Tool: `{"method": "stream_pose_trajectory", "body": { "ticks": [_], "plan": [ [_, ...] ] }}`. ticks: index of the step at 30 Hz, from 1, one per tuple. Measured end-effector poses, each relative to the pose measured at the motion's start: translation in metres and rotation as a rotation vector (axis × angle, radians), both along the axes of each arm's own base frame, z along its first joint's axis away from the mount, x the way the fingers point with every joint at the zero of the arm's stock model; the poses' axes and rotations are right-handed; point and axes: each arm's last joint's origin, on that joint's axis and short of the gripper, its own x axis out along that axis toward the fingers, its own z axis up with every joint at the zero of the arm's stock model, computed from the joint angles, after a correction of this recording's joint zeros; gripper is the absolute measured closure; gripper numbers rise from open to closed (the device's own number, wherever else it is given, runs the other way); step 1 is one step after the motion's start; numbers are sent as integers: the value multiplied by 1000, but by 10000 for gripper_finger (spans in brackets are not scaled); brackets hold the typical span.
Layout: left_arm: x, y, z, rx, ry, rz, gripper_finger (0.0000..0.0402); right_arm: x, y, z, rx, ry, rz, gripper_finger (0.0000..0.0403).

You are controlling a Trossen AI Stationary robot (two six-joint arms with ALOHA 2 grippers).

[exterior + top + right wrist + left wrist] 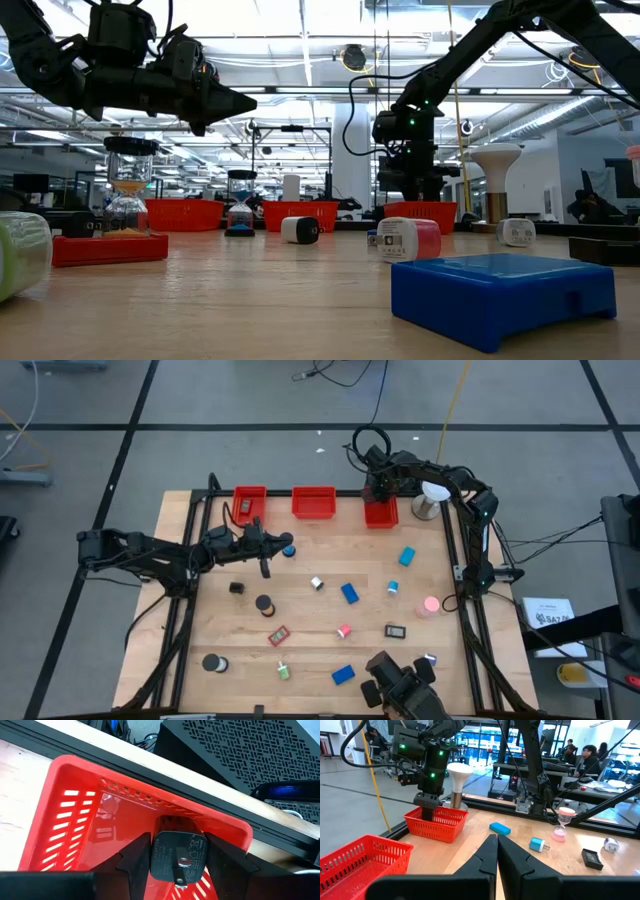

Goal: Pick & Place Office items
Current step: Put the right black charger adapter into the right orange basket

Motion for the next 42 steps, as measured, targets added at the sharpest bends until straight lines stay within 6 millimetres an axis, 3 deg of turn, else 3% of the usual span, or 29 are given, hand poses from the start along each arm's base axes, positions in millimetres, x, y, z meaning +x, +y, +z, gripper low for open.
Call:
{"method": "stream_pose_trajectory", "body": {
  "ticks": [9,26,42],
  "plan": [
    [0,0,0,0,0,0,392,0,0,0,-5,-5,0,209],
    [0,0,0,0,0,0,392,2,-4,4,-95,23,1,231],
    [0,0,0,0,0,0,392,2,-3,11,-113,1,0,225]
  ]
}}
